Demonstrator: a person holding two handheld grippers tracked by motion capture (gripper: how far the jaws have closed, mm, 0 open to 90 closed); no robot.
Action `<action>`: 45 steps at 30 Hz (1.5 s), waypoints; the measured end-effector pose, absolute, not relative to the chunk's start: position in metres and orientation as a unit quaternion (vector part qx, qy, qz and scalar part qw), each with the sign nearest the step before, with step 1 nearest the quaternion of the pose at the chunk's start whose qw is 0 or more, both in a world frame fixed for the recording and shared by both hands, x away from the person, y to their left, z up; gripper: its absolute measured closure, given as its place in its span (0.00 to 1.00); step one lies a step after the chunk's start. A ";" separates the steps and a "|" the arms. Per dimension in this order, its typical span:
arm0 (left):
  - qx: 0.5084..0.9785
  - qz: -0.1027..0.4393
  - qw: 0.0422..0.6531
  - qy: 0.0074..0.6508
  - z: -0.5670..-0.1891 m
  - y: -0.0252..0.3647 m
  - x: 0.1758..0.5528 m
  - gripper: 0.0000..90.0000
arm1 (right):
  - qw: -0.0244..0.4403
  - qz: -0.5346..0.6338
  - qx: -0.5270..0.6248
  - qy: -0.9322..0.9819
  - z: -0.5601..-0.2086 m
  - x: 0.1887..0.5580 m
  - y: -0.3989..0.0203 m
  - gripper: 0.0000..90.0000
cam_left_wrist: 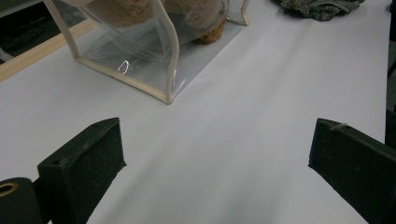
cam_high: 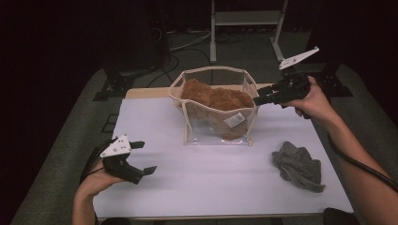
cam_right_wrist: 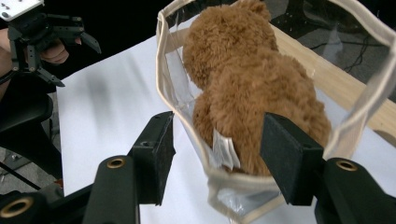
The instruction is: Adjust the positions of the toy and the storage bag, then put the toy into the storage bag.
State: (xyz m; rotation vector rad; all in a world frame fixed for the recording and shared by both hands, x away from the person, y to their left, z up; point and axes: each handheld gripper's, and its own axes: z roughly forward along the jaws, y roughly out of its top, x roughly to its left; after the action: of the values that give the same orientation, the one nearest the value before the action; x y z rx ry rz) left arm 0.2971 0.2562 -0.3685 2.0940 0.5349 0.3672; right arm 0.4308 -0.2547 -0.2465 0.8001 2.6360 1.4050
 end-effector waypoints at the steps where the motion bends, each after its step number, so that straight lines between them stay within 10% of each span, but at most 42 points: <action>1: 0.849 0.149 0.458 0.217 -0.368 0.256 0.297 0.03 | 0.025 0.456 0.259 0.851 -0.248 0.429 -0.257 0.48; 45: 0.853 0.145 0.458 0.204 -0.370 0.246 0.304 0.03 | 0.000 0.483 0.332 0.810 -0.320 0.371 -0.333 0.44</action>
State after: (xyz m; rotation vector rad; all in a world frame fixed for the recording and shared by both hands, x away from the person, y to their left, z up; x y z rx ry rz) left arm 0.3044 0.2461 -0.3702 2.1019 0.5030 0.3562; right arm 0.3707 -0.3328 -0.3199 1.0441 2.5456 1.5162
